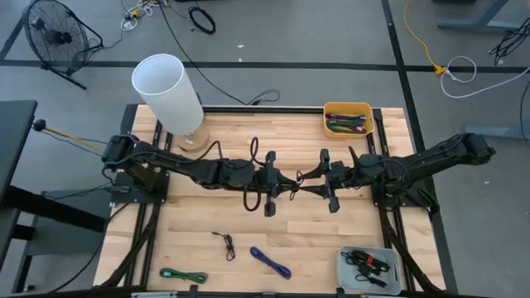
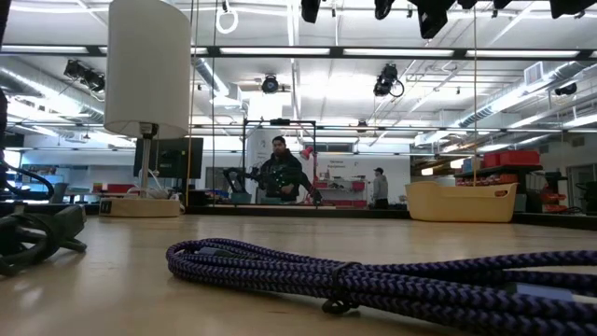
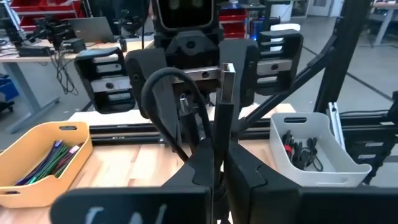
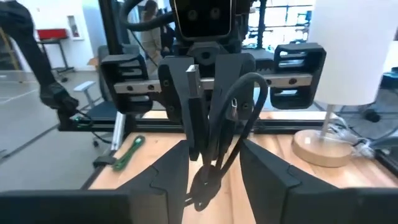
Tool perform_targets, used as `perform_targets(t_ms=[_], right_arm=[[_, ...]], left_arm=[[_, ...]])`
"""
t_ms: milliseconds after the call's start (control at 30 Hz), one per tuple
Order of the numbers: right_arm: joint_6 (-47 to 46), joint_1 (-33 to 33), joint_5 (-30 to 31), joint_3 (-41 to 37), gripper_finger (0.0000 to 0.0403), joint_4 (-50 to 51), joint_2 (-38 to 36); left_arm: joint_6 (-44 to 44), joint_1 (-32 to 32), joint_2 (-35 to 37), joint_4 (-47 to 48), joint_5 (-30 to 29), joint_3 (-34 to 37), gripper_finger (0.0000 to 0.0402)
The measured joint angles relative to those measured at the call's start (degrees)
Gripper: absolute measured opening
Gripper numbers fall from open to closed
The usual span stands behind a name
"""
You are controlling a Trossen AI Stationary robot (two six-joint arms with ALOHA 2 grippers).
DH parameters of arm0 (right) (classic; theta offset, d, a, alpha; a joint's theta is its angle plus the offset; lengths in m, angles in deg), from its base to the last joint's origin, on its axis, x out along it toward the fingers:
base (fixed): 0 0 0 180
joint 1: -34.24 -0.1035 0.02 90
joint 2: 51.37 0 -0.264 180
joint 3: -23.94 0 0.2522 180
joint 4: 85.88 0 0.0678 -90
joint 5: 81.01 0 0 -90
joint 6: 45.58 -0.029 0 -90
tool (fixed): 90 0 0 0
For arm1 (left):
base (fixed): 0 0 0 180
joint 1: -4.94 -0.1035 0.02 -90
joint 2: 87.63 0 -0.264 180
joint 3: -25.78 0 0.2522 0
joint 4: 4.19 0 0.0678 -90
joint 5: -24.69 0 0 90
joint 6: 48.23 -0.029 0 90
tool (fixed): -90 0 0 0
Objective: Pick & Place USB Port
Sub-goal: Put the black USB cable into the gray bin
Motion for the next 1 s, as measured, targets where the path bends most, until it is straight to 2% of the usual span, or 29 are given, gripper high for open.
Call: perform_targets(t_ms=[233,367,467,533,800,1000], right_arm=[[1.7,0.0,3.0,0.0,0.0133,-3.2,1.5],[2.8,0.0,3.3,-0.1,0.0084,-4.8,1.5],[3.2,-0.1,3.8,-0.1,0.0026,-5.0,1.4],[3.6,-0.1,4.4,-0.1,0.0009,-5.7,1.4],[2.9,0.1,6.9,0.0,0.0001,-4.3,1.5],[2.1,0.1,5.8,0.0,0.0001,-2.2,1.3]], left_arm=[[0.0,0.0,0.0,0.0,-0.3,0.0,0.0017],[0.0,0.0,0.2,-0.1,-0.5,0.0,0.0017],[0.1,0.1,0.3,0.5,-0.5,0.0,0.0017],[0.0,0.1,0.3,0.2,0.2,0.0,0.0020],[0.0,0.3,-0.1,0.9,0.3,0.0,0.0057],[-0.2,0.3,-0.1,2.7,-1.5,0.0,0.0045]])
